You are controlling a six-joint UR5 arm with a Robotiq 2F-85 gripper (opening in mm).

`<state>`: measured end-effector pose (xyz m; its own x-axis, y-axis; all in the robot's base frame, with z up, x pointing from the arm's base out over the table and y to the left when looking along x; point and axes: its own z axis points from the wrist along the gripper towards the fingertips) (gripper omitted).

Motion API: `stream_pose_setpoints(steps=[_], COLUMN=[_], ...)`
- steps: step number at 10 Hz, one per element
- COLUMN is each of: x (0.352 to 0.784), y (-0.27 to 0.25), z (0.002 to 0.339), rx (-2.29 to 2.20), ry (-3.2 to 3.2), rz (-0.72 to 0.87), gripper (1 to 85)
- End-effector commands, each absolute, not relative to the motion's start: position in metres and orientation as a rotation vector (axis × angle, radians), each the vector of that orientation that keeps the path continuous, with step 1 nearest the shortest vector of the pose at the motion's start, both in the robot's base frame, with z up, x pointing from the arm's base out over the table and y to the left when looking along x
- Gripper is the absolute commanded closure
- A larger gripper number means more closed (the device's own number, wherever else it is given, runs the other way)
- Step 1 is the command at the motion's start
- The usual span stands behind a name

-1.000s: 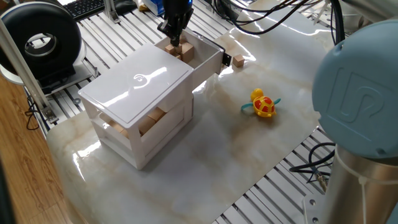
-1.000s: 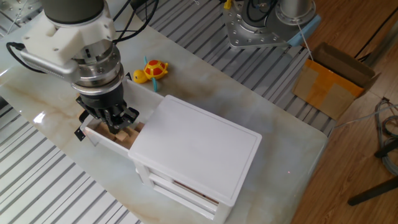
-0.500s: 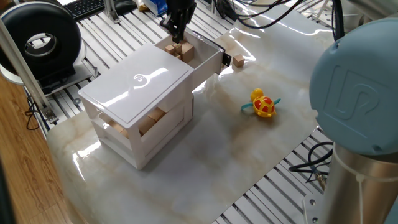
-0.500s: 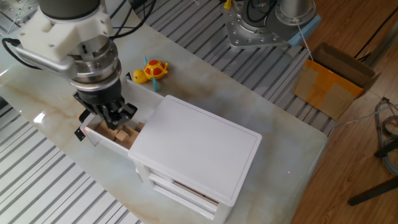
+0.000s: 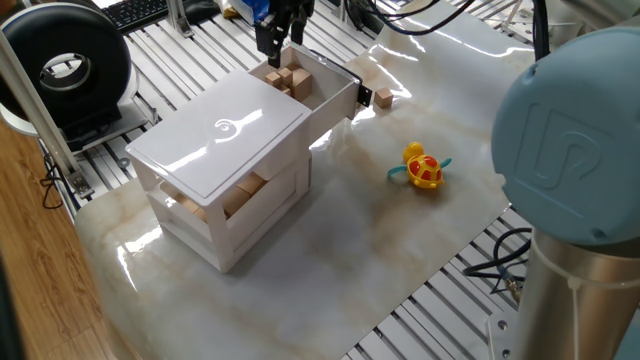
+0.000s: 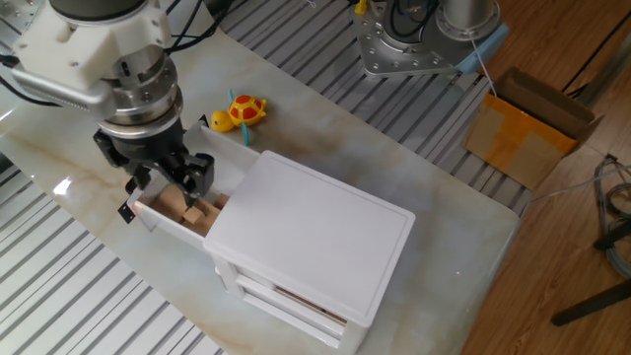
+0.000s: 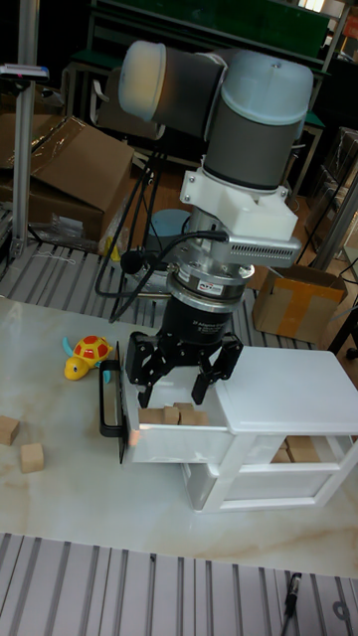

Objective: Take something out of a drawer

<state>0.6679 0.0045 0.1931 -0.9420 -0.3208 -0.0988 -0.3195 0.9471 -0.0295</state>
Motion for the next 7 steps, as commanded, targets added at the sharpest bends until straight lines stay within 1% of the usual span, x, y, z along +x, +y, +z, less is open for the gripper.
stream_pose_setpoints(steps=[1, 3, 7], x=[0.675, 0.675, 0.668], y=[0.011, 0.021, 0.024], z=[0.189, 0.186, 0.177], rx=[-0.506, -0.476, -0.452], ry=[2.983, 2.979, 2.986], rz=[0.011, 0.029, 0.074], gripper=[14.3, 14.7, 15.3])
